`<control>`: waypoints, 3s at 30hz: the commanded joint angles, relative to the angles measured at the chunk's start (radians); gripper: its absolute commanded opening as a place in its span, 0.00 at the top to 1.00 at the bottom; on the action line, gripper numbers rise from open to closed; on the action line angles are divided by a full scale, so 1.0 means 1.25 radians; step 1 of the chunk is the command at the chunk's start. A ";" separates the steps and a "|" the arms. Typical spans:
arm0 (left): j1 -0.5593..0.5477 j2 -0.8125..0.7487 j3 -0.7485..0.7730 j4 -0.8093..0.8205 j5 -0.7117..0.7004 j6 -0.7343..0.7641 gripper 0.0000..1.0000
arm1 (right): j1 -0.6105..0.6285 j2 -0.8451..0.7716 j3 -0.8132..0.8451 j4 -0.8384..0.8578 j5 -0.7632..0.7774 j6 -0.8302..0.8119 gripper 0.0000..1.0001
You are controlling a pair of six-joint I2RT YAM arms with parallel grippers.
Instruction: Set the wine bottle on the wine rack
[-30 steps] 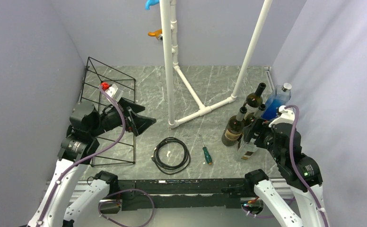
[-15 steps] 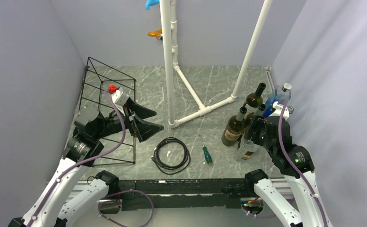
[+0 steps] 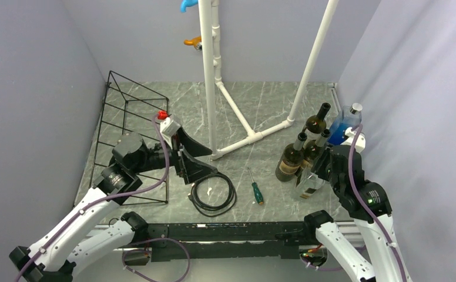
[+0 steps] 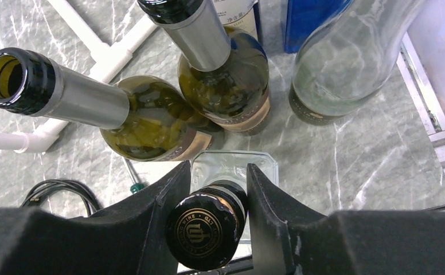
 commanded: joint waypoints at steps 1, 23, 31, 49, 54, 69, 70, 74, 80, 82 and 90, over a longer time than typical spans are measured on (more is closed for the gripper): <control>-0.053 0.009 0.004 0.060 -0.035 -0.003 0.01 | 0.000 -0.012 0.035 -0.019 -0.001 0.013 0.71; -0.192 0.118 0.072 0.044 -0.125 0.019 0.01 | 0.000 -0.017 0.154 0.055 -0.276 -0.093 1.00; -0.203 0.136 0.102 0.002 -0.151 0.036 0.01 | 0.000 0.021 0.194 0.128 -0.493 -0.078 1.00; -0.208 0.161 0.124 -0.086 -0.229 0.065 0.01 | 0.001 0.106 0.078 0.392 -0.823 0.069 1.00; -0.249 0.173 0.130 -0.118 -0.309 0.111 0.01 | 0.003 0.119 0.041 0.462 -0.864 0.111 1.00; -0.339 0.283 0.205 -0.215 -0.418 0.176 0.01 | 0.053 0.153 0.039 0.471 -0.850 0.116 1.00; -0.342 0.288 0.208 -0.220 -0.422 0.180 0.01 | 0.055 0.154 0.038 0.471 -0.848 0.116 1.00; -0.368 0.313 0.233 -0.241 -0.454 0.187 0.01 | 0.067 0.154 0.032 0.476 -0.838 0.121 1.00; -0.441 0.363 0.298 -0.284 -0.596 0.171 0.01 | 0.085 0.156 0.030 0.473 -0.797 0.131 1.00; -0.466 0.382 0.318 -0.301 -0.653 0.161 0.01 | 0.090 0.156 0.027 0.474 -0.787 0.138 1.00; -0.565 0.476 0.417 -0.406 -0.862 0.190 0.05 | 0.104 0.153 0.015 0.478 -0.766 0.149 1.00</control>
